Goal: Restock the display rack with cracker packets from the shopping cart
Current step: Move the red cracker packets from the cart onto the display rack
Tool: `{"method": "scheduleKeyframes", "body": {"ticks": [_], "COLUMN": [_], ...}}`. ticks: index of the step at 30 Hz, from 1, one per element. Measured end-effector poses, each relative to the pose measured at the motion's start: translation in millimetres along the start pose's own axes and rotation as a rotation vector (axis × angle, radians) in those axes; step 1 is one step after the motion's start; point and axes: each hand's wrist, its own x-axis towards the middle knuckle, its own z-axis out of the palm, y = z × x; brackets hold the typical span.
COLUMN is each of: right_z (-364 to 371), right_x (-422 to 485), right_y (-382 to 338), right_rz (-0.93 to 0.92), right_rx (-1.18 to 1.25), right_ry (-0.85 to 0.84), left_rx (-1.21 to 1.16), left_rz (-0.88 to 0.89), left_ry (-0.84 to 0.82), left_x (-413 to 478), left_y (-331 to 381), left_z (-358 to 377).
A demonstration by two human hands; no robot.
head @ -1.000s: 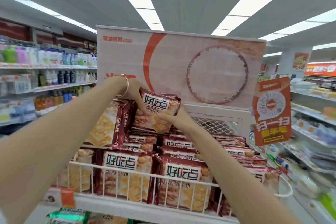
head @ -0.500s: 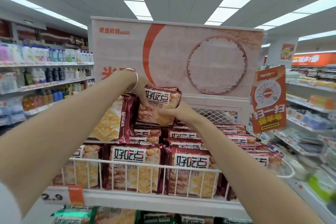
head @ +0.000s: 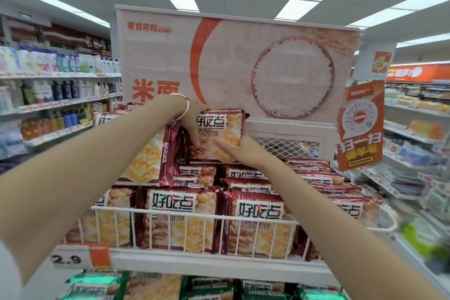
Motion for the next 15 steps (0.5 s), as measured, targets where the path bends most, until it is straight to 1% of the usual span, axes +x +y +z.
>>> {"method": "scheduleKeyframes", "body": {"ticks": [1,3,5,8,9,10,12,13,15], "right_z": [0.3,2.0,2.2,2.4,2.4,1.0,-2.7,-5.0,-7.3], "right_x": [-1.4,1.4,2.7,-0.1,1.8,2.6,0.5,2.2,2.6], "right_y": [0.6,1.0,0.2,-0.8,0.8,0.1,-8.1,-9.5,-15.8], "right_rz": [-0.008,0.064,0.144,0.165,0.157,0.156,0.181,0.216,0.236], "right_rx": [0.060,0.173,0.216,0.327,0.306,0.229,-0.006,-0.089,-0.061], "right_ry": [-0.019,-0.033,-0.052,-0.109,-0.135,-0.171,-0.198,-0.191,-0.080], "left_rx": [-0.057,-0.143,-0.182,-0.260,-0.247,-0.222,-0.109,-0.074,-0.082], "left_rz": [0.031,0.062,0.070,0.095,0.095,0.093,0.073,0.060,0.065], "left_ry": [-0.008,-0.007,0.019,0.019,0.009,-0.007,-0.023,-0.026,-0.024], "left_x": [1.1,6.9,15.3,23.3,23.9,27.4,26.5,23.8,21.0], "left_y": [1.4,-3.8,-12.2,-16.6,-16.9,-16.8,-11.9,-8.9,-6.1], "left_z": [-2.4,-2.7,-1.0,-0.9,-0.8,0.7,3.1,3.3,1.1]}}
